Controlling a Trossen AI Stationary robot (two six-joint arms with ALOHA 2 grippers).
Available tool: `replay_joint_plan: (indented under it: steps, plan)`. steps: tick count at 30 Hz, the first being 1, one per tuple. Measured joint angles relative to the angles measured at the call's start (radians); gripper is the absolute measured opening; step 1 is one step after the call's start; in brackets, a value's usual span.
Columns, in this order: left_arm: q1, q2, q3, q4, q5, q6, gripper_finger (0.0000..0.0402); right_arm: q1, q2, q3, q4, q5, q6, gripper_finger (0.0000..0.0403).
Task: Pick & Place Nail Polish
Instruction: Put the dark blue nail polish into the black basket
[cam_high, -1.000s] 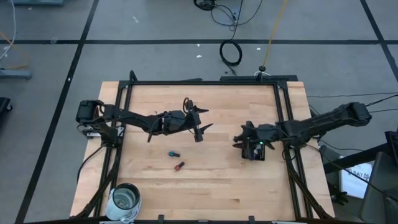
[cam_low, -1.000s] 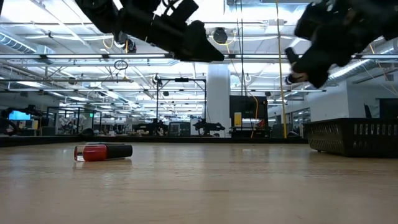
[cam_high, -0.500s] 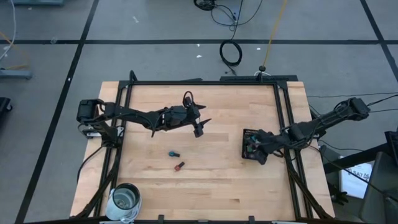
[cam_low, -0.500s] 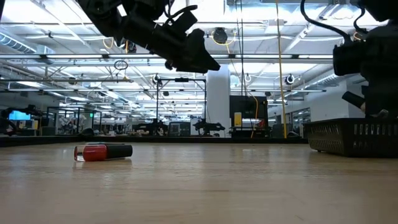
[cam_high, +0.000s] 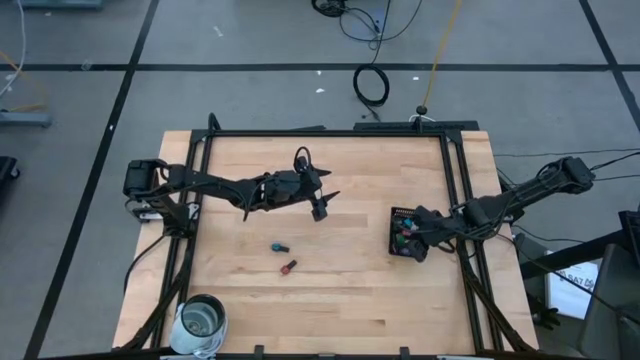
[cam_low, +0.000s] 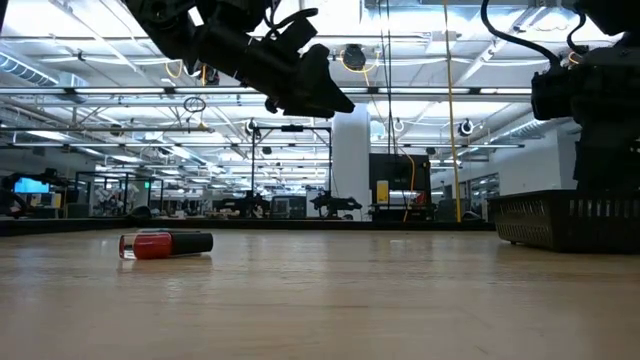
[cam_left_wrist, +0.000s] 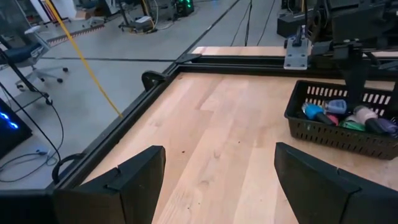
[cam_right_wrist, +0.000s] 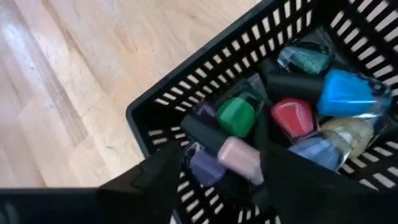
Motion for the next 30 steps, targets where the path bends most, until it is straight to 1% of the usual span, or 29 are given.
replay_joint_plan:
  steps: [4,9,12,15,17,19,22,26,28,30]
  plan:
    - [0.0,0.0,0.0,-0.013,0.0,0.0,0.0296,0.0,0.008,0.0,0.03,0.059,-0.051,0.0226]
    - [-0.002,0.0,0.0,-0.07,0.0,0.003,0.0296,-0.001,0.007,0.0,0.116,0.151,-0.159,0.0225]
    - [-0.018,0.0,0.0,-0.093,-0.001,0.011,0.0296,-0.001,0.007,0.0,0.203,0.193,-0.274,0.0219]
    - [-0.041,0.0,0.0,-0.134,0.0,0.013,0.0296,-0.001,0.007,-0.001,0.328,0.289,-0.442,0.0214]
    - [-0.06,0.0,0.0,-0.168,0.0,0.016,0.0296,-0.002,0.01,-0.01,0.453,0.362,-0.578,0.0213]
    - [-0.078,0.0,0.0,-0.209,0.0,0.036,0.0296,-0.002,0.016,-0.036,0.623,0.413,-0.731,0.0213]
    - [-0.105,0.0,0.0,-0.274,0.0,0.045,0.0296,-0.01,0.028,-0.101,0.933,0.41,-0.98,0.0212]
    - [-0.139,0.0,0.0,-0.396,0.002,-0.023,0.0296,-0.028,0.055,-0.202,1.315,0.408,-1.244,0.0212]
    - [-0.153,-0.004,0.0,-0.494,0.052,-0.062,0.0296,-0.038,0.066,-0.243,1.46,0.408,-1.328,0.0212]
    - [-0.162,-0.009,0.011,-0.619,0.16,-0.124,0.0296,-0.049,0.069,-0.27,1.564,0.408,-1.381,0.0212]
